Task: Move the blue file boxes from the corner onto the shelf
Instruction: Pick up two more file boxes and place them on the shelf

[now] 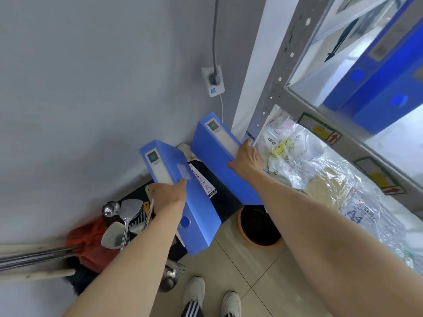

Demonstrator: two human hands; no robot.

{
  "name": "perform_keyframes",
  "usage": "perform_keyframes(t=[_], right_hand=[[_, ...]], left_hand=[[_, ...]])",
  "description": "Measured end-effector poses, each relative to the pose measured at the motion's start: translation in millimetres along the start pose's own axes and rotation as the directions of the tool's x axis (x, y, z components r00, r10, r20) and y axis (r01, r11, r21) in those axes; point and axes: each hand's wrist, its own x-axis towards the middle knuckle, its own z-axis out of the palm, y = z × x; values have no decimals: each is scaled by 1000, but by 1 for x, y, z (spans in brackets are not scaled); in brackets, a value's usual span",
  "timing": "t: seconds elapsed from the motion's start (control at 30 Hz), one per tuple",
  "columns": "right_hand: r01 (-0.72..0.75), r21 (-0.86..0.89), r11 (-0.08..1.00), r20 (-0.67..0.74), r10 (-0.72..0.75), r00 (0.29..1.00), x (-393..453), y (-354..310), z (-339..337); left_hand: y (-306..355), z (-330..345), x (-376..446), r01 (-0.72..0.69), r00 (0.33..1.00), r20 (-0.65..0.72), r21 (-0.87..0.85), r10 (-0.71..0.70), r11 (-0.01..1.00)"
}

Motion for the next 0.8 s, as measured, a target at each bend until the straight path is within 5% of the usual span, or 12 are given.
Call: perform_keyframes(t=[0.47, 0.8], right_hand=[[-36, 395, 918, -238, 140, 961, -137, -46, -115], [131, 753, 645, -408, 300, 862, -220, -45, -162]], left_hand=[[94, -93, -134, -395, 917, -68, 2, 394, 919], [135, -135, -223, -718, 696, -63, -20, 716, 696]])
